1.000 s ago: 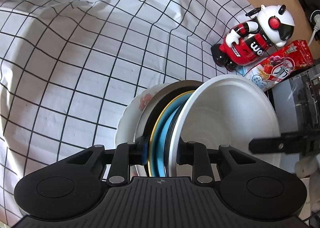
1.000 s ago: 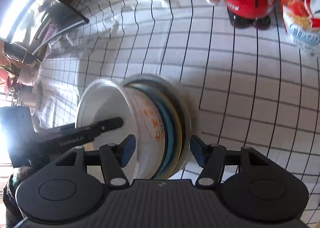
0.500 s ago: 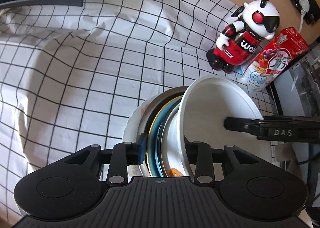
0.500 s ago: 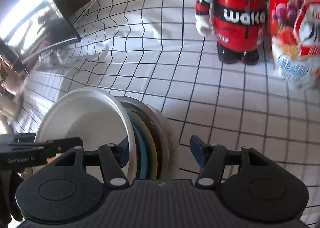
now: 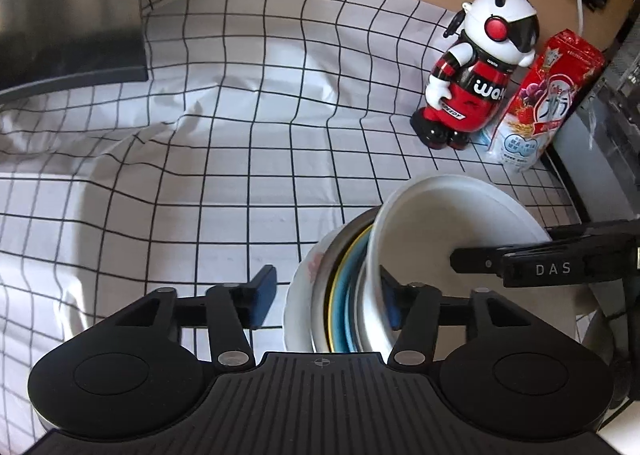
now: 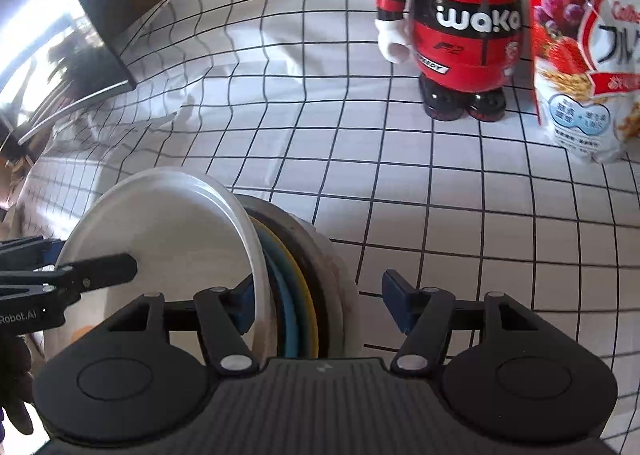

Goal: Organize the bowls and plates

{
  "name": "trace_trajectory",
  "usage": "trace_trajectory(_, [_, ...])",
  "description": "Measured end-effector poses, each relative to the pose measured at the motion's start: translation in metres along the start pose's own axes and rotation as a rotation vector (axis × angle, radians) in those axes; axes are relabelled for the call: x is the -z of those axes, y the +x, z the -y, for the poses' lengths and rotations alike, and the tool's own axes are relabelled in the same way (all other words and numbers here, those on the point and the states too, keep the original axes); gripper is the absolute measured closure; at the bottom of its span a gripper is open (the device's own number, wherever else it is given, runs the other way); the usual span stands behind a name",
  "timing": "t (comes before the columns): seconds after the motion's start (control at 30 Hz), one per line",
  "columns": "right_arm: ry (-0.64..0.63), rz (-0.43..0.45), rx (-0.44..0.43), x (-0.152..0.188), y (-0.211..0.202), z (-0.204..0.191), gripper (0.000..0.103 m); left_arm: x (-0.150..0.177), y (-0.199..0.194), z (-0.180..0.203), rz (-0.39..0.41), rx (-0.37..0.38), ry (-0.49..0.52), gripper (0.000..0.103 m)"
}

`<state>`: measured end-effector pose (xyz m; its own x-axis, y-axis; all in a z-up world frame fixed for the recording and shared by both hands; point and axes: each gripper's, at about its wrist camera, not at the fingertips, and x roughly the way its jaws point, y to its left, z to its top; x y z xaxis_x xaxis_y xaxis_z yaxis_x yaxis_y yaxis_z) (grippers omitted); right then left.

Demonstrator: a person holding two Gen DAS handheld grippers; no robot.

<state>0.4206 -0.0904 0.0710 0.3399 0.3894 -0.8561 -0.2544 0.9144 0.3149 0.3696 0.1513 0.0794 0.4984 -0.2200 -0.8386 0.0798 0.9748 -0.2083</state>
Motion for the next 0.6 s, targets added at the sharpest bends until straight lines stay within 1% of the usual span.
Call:
trace_trajectory(0.13, [-0.004, 0.054, 0.072, 0.010, -0.002, -0.013, 0.040, 0.001, 0.009, -0.010, 0.006, 0.051, 0.030, 0.032])
trace_trajectory(0.23, [-0.003, 0.088, 0.126, 0.016, -0.005, -0.023, 0.039, 0.001, 0.015, -0.014, 0.015, 0.084, 0.042, 0.031])
trace_trajectory(0.3, [-0.002, 0.082, 0.159, 0.017, -0.004, -0.026, 0.039, 0.000, 0.019, -0.015, 0.014, 0.099, 0.043, 0.030])
trace_trajectory(0.43, [0.018, 0.079, 0.156, 0.016, -0.004, -0.023, 0.038, -0.002, 0.021, -0.014, 0.019, 0.100, 0.050, 0.027])
trace_trajectory(0.5, [0.024, 0.083, 0.151, 0.016, -0.003, -0.021, 0.035, -0.003, 0.021, -0.013, 0.026, 0.087, 0.050, 0.022])
trace_trajectory(0.57, [0.022, 0.086, 0.146, 0.016, -0.002, -0.020, 0.034, -0.003, 0.020, -0.013, 0.029, 0.074, 0.034, 0.021])
trace_trajectory(0.6, [0.024, 0.085, 0.138, 0.016, -0.002, -0.019, 0.034, -0.001, 0.018, -0.011, 0.044, 0.064, 0.034, 0.022])
